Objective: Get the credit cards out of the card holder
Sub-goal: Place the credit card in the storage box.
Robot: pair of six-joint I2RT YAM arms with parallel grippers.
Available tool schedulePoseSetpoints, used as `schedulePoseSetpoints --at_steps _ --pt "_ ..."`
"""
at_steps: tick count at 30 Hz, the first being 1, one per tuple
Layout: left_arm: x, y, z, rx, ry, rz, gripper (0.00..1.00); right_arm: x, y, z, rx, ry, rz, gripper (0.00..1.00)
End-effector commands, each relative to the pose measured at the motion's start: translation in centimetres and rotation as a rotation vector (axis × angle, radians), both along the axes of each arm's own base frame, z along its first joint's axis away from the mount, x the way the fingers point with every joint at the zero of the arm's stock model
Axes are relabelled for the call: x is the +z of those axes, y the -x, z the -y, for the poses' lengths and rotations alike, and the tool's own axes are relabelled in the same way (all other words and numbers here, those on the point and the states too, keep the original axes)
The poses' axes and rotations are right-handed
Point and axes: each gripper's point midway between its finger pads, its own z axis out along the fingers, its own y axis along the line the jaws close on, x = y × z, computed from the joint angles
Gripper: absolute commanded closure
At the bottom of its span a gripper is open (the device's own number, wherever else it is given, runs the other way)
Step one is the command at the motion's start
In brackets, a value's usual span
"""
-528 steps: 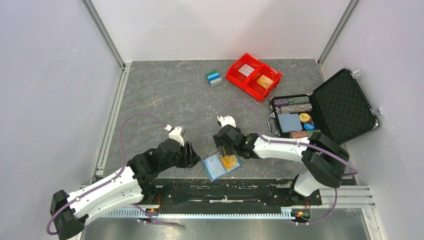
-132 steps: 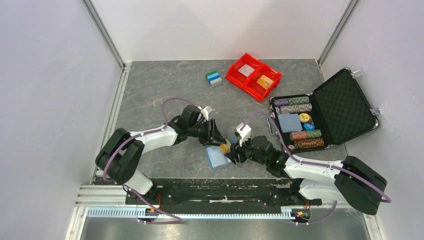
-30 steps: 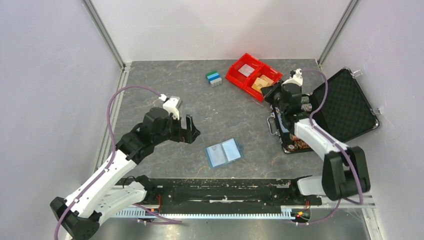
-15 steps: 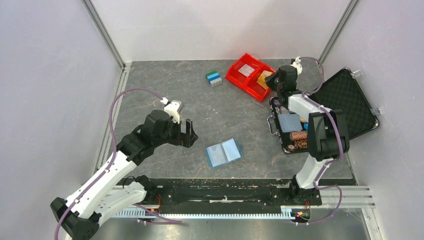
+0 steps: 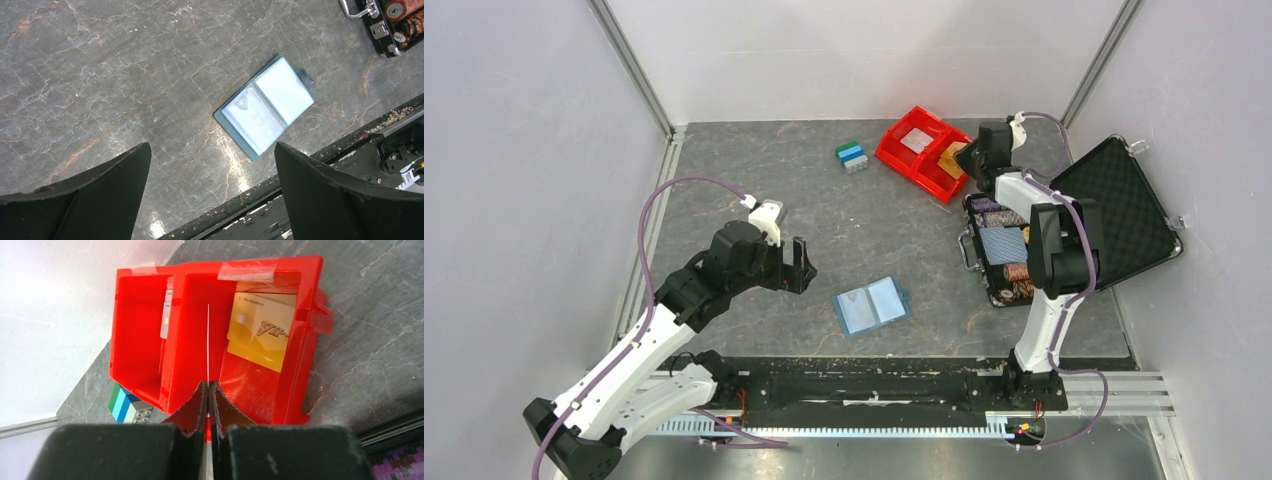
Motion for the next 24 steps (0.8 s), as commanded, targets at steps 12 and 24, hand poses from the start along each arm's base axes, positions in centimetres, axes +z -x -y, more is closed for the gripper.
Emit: schedulePoseSetpoints --at_steps 12,24 --pt "0.6 -0.6 -0.4 -0.003 -0.029 0.053 0.0 -0.8 -3.2 1.2 -0.099 -0.016 -0.003 0.98" --pt "0.5 -0.6 -0.5 0.001 -0.032 0.053 0.0 -2.0 -4.0 1.4 -0.123 -0.025 -0.024 0.91"
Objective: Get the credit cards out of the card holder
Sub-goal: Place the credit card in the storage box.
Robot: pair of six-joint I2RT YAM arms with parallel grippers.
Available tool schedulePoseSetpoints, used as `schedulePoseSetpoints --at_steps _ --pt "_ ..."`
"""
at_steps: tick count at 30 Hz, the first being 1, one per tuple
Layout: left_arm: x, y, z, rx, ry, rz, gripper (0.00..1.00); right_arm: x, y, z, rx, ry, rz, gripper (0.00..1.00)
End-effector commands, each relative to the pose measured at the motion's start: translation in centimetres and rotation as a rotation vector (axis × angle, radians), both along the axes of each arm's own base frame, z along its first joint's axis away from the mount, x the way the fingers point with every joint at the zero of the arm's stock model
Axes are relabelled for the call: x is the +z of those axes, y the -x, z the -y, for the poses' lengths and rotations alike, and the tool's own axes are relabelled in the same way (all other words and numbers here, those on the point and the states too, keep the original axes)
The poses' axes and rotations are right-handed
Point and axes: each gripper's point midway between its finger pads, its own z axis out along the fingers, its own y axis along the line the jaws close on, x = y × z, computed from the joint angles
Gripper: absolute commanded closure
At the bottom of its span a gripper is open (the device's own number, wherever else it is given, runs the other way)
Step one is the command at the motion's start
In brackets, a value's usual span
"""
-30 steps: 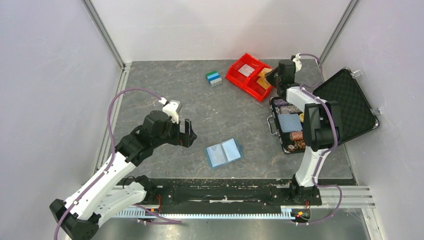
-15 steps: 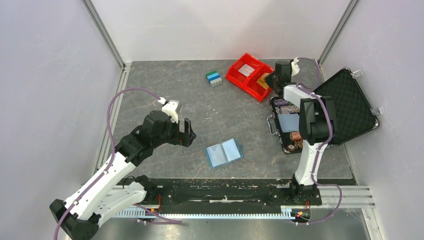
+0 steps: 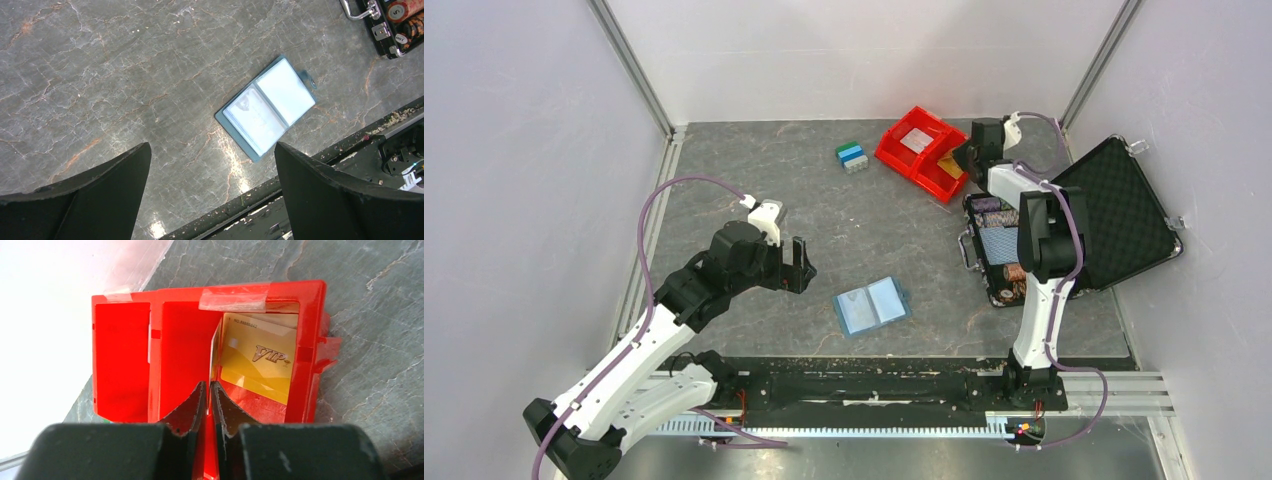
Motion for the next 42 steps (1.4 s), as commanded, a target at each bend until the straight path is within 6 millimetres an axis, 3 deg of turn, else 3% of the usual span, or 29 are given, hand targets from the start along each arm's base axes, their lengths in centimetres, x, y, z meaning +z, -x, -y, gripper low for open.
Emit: schedulePoseSetpoints --at_steps 1,9,20,28,36,38,42 --pt "0.5 -0.5 -0.3 -0.009 -0.028 0.046 0.0 0.7 -0.9 0.9 -0.049 0.0 0.018 0.9" --pt "0.6 -0.5 -0.4 -0.004 -0.028 0.052 0.0 1.2 -1.2 1.4 -0.064 0.026 0.02 0.82" --pt "0.4 -0.5 -0.4 -0.004 -0.03 0.045 0.0 1.7 -1.2 2.4 -0.087 0.048 0.025 1.0" --pt "0.2 -0.6 -0.4 0.0 -0.035 0.038 0.0 2.4 -1.1 3.1 -0.109 0.052 0.06 1.0" --pt "0.2 -0.7 -0.3 0.008 -0.031 0.037 0.0 1.3 -0.7 3.2 -0.124 0.029 0.062 1.0" --pt "0.2 -0.7 -0.4 0.009 -0.032 0.036 0.0 1.3 -0.7 3.5 -0.132 0.035 0.063 0.97" --pt "0.1 -0.8 -0.4 0.009 -0.034 0.034 0.0 2.8 -0.8 3.8 -0.128 0.026 0.088 0.8"
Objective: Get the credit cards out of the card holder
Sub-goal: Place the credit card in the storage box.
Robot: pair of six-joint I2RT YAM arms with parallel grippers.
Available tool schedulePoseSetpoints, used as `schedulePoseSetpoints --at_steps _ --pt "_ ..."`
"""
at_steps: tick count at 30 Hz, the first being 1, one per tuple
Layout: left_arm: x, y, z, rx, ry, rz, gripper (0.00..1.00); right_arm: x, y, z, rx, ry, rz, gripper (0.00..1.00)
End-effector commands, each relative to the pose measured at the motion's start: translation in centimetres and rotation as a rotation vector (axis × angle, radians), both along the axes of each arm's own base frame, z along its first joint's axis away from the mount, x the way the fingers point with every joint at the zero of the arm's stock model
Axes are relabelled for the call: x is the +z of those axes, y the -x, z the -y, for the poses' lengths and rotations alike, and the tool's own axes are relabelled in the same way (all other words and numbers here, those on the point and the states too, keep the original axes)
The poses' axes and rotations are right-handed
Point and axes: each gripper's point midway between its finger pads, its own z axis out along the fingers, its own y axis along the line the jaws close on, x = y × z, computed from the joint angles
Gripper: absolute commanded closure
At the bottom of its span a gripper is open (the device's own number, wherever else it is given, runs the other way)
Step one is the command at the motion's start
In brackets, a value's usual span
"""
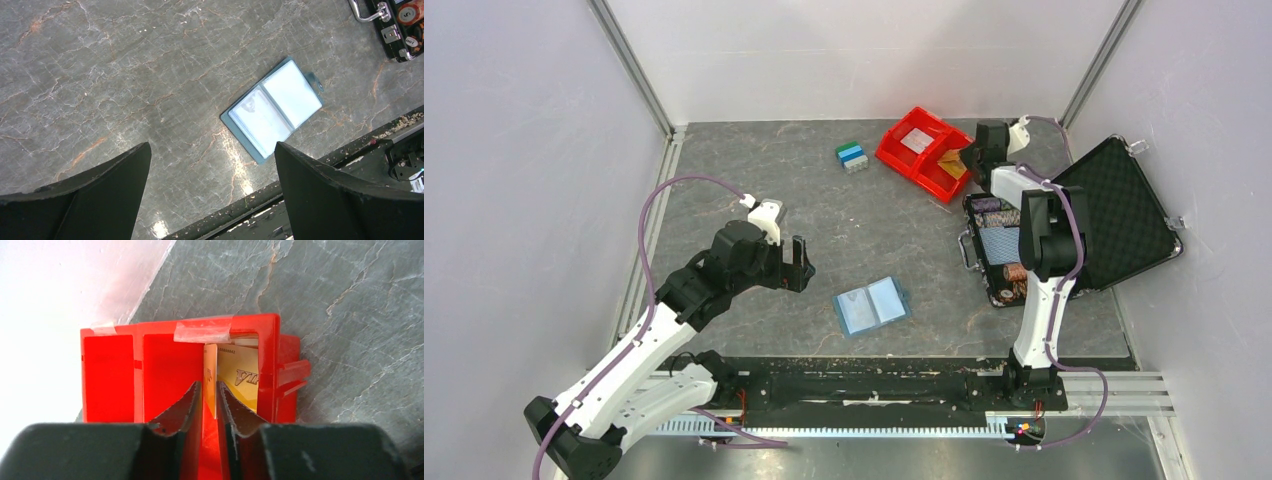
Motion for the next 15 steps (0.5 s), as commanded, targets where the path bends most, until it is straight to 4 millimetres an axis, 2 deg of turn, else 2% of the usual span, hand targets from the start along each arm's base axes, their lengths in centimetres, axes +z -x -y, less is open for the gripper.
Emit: schedulePoseSetpoints --at_steps 1,4,9,13,15 --pt "0.3 -0.4 -0.1 -0.011 -0.018 0.032 0.0 4.5 -0.6 1.3 -0.027 0.015 0.095 0.78" --pt "0.3 -0.4 -0.2 -0.006 -0.021 0.034 0.0 7.6 -1.1 1.6 -0.012 0.058 0.13 0.73" --pt "-0.1 -0.7 -0.7 0.018 -0.052 0.032 0.0 12.3 -0.5 2.1 0.003 0.088 0.184 0.71" --pt "-0.6 -1.0 -1.3 0.053 -0.094 -0.006 0.0 14.7 0.5 1.7 0.074 0.139 0.173 0.68" --pt "-0.8 -1.0 -1.5 0.073 -0.099 -0.018 0.0 15.3 1.3 0.5 0.154 0.15 0.164 0.66"
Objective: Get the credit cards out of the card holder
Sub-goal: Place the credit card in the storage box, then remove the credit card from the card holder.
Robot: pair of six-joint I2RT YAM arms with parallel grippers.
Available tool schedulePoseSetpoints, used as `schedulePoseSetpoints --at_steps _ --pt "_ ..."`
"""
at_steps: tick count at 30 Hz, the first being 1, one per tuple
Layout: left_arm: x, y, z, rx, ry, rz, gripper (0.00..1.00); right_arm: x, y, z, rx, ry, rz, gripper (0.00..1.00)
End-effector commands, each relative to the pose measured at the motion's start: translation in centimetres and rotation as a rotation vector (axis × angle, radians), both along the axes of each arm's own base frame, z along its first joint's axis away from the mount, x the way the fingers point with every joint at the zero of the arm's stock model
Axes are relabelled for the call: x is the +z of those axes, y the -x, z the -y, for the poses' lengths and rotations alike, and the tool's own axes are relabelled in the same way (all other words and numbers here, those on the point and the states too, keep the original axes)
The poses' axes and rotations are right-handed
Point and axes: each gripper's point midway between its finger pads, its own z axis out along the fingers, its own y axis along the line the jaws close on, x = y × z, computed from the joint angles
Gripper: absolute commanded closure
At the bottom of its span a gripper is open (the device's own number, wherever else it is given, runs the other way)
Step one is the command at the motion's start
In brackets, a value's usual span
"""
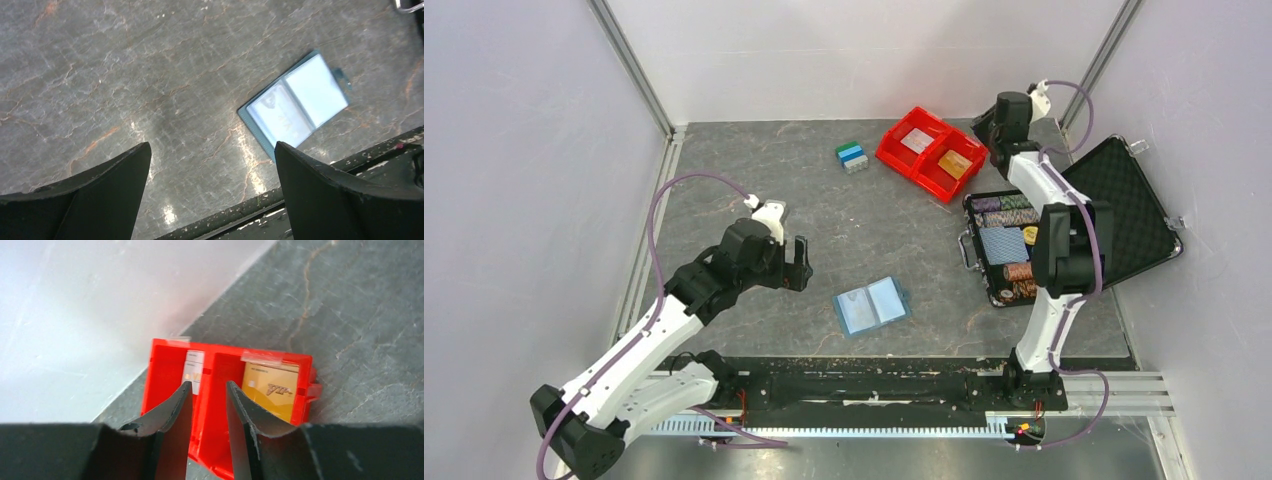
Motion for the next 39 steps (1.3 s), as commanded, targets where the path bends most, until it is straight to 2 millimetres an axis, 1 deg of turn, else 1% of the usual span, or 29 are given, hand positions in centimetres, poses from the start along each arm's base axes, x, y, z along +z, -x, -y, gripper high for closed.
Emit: schedulePoseSetpoints --at_steps 1,3,5,7,8,11,13,14,15,16,17,20,22,23,24,26,29,30,34,36,39 --pt "0.6 -0.6 -1.0 0.052 -0.044 0.011 0.0 6.3 1.7 -1.4 0.141 0.065 0.059 0.65" --pt "0.8 -0.7 -1.4 0.101 -0.032 0.012 0.0 6.6 3.2 -2.8 0.216 0.088 0.05 0.63" --pt "1.0 -0.5 -1.3 0.115 0.0 0.003 0.0 6.9 5.2 -4.4 0.298 0.123 0.042 0.61" --pt "0.8 0.3 -0.2 0.067 0.048 -0.027 0.0 6.3 7.6 -6.4 0.409 0.131 0.029 0.6" --pt "0.6 0.9 0.5 0.03 0.075 -0.051 0.0 5.9 9.0 -7.9 0.476 0.129 0.028 0.6" --pt "-0.2 2.0 2.1 -0.01 0.148 -0.127 0.0 3.2 14.1 -11.1 0.608 0.145 -0.004 0.59" --pt "-0.7 2.5 2.8 -0.022 0.188 -0.162 0.01 1.4 17.4 -12.9 0.665 0.169 -0.029 0.58" --pt "-1.1 2.7 2.8 -0.019 0.196 -0.169 0.01 0.5 19.0 -13.4 0.675 0.183 -0.048 0.57" --pt "-1.3 2.8 2.7 -0.018 0.199 -0.17 0.01 -0.4 20.7 -14.2 0.696 0.198 -0.061 0.56" --pt "-1.5 2.9 2.6 -0.015 0.193 -0.166 0.01 -1.1 22.0 -14.8 0.715 0.214 -0.068 0.55" --pt "-1.6 2.8 2.0 0.001 0.178 -0.149 0.01 -1.9 23.5 -15.5 0.74 0.221 -0.079 0.54" --pt "-1.5 2.4 0.2 0.062 0.117 -0.107 0.01 -3.3 27.1 -17.8 0.812 0.209 -0.079 0.51" --pt "-0.6 2.2 -0.4 0.067 0.101 -0.074 0.01 -4.1 29.8 -19.8 0.865 0.221 -0.068 0.49" --pt "-0.2 2.2 -0.5 0.061 0.1 -0.057 0.01 -5.0 30.9 -20.3 0.876 0.237 -0.083 0.47" --pt "0.3 2.1 -0.6 0.057 0.1 -0.037 0.0 -5.5 32.1 -21.2 0.901 0.253 -0.086 0.46" --pt "1.0 2.0 -1.1 0.06 0.094 0.01 0.0 -6.1 33.7 -22.6 0.927 0.289 -0.087 0.44" --pt "2.1 1.8 -2.0 0.077 0.086 0.075 0.0 -6.5 35.4 -24.4 0.965 0.354 -0.077 0.4" --pt "2.6 1.8 -2.3 0.082 0.092 0.096 0.0 -6.3 35.6 -25.2 0.972 0.357 -0.057 0.4" --pt "3.6 2.0 -3.4 0.133 0.12 0.157 0.0 -6.7 36.7 -28.3 1.023 0.41 -0.056 0.37" --pt "4.1 2.2 -3.9 0.151 0.139 0.18 0.0 -7.2 36.9 -29.5 1.038 0.449 -0.082 0.34" --pt "4.7 2.5 -4.4 0.168 0.164 0.214 0.0 -8.0 37.3 -30.5 1.049 0.508 -0.122 0.3"
